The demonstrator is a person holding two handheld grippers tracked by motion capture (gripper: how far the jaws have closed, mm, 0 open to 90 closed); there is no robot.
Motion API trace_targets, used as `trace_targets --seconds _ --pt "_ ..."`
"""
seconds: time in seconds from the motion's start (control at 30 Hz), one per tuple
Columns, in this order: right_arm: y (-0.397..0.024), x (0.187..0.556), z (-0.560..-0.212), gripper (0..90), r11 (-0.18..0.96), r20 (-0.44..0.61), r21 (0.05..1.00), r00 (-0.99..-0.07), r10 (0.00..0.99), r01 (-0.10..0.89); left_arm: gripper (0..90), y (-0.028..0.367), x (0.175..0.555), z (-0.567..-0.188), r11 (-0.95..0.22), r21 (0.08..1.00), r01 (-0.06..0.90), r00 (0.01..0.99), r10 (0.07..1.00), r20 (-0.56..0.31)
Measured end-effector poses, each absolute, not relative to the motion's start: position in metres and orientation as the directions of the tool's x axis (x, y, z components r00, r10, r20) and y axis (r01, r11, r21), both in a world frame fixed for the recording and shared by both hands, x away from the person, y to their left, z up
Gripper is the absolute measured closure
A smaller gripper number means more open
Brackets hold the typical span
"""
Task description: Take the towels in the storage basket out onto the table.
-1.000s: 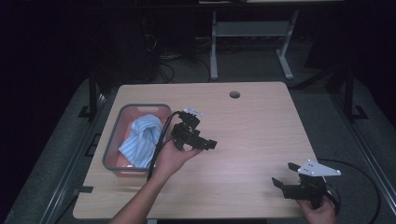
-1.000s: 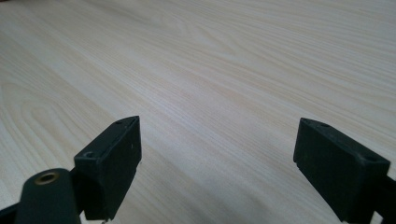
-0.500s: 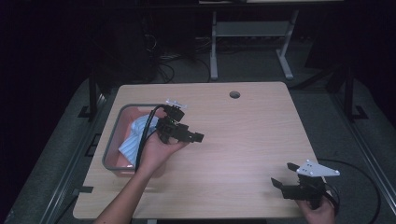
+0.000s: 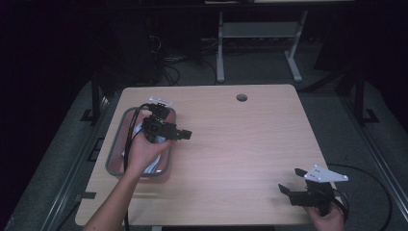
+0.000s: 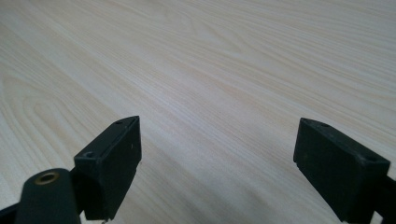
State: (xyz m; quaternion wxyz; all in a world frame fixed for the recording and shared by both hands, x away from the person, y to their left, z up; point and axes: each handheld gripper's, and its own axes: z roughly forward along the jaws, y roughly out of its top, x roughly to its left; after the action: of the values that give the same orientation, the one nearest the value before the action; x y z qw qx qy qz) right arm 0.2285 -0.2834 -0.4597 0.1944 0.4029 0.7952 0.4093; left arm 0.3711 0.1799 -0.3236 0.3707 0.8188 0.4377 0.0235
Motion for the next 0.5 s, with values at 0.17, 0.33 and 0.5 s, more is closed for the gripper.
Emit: trace_targets --seconds 0.17,0.33,0.5 --pt "-0.282 0.229 -0.46 14.7 0.346 0.021 0.805 -0.606 0.795 0.482 22.3 0.2 0.374 -0.326 -0.31 0.623 0.718 0.58 0.762 -0.289" --pt "-0.281 0.228 -0.46 14.7 0.348 0.017 0.805 -0.606 0.795 0.48 22.3 0.219 0.375 -0.327 -0.274 0.623 0.732 0.538 0.794 -0.283" --pt "-0.282 0.228 -0.46 14.7 0.348 0.017 0.806 -0.606 0.795 0.479 22.4 0.232 0.375 -0.328 -0.253 0.622 0.741 0.51 0.814 -0.278"
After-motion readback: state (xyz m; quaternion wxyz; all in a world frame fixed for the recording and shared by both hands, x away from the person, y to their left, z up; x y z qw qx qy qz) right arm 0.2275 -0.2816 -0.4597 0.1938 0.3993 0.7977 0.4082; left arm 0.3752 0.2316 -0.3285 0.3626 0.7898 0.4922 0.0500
